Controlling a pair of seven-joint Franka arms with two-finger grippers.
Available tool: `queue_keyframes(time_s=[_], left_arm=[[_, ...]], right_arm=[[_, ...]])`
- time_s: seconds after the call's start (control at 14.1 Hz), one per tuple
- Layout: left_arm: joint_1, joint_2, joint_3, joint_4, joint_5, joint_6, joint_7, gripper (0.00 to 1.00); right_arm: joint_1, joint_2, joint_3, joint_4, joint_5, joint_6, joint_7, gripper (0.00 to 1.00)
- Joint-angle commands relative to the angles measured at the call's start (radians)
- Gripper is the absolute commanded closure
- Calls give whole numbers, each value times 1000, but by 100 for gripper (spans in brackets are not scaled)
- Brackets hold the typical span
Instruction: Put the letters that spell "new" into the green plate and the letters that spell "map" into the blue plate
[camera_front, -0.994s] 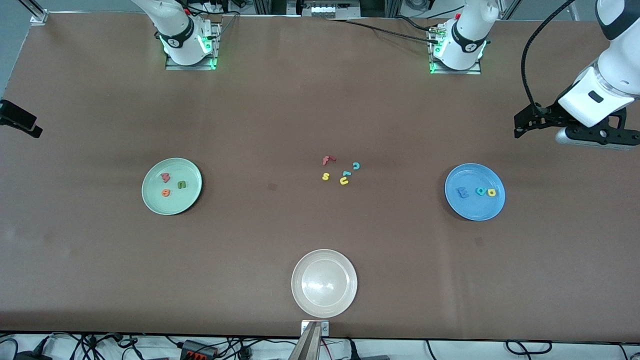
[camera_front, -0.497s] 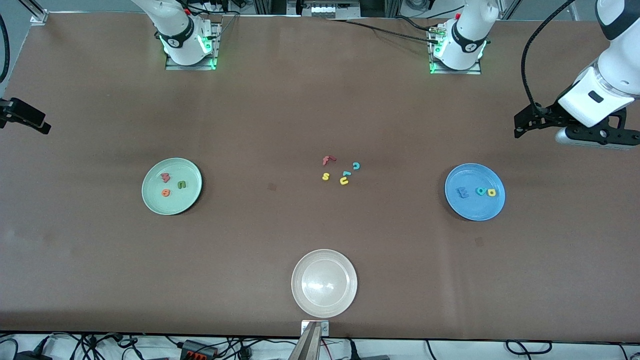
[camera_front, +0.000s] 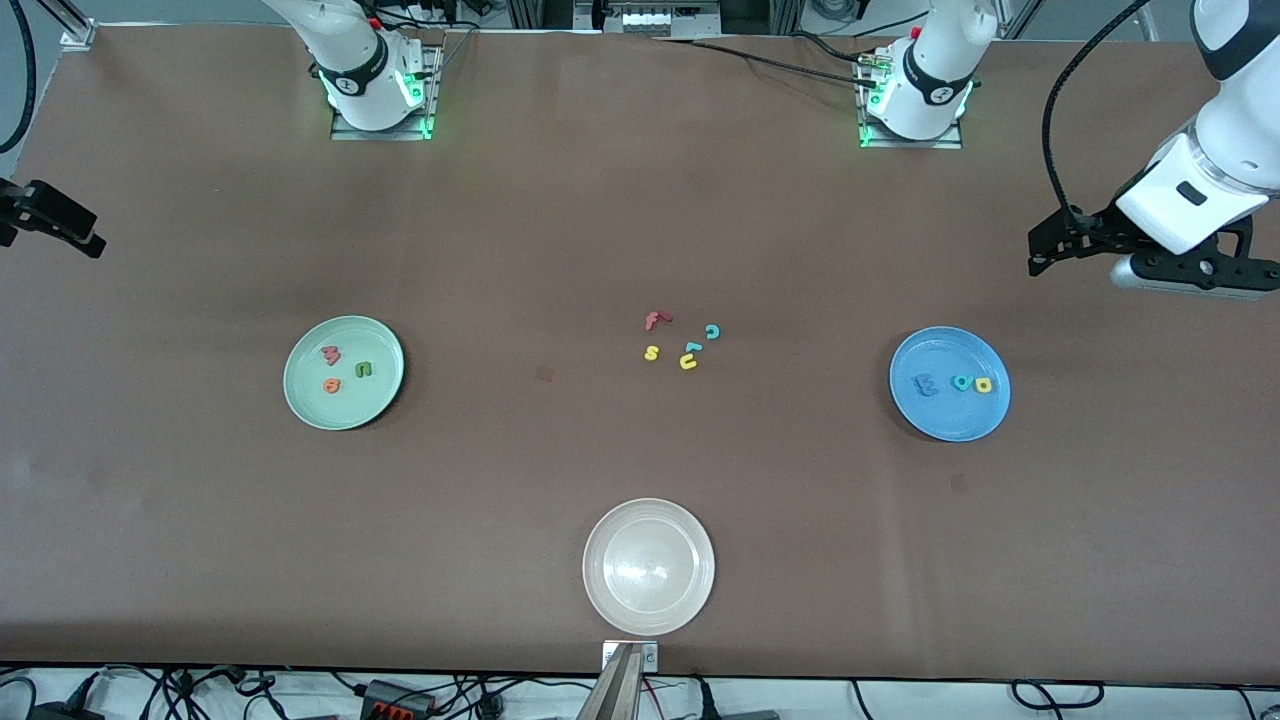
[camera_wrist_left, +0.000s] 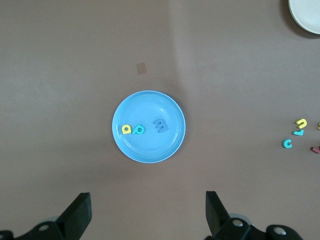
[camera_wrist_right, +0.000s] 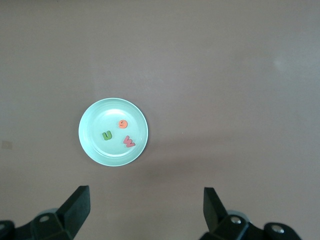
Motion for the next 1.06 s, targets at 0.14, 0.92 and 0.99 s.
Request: queue_keyframes(time_s=[0.14,0.92,0.99], left_arm=[[-3,14,-2,30,-3,-25,-10,0],[-3,14,-2,30,-3,-23,-10,0],[-3,14,-2,32,-3,-22,-10,0]], right_arm=[[12,-32,7,-32,-14,-32,-9,0],[9,-41,8,-32,-14,-44,-9,0],[7,-43,7,-32,-14,-47,-11,0]])
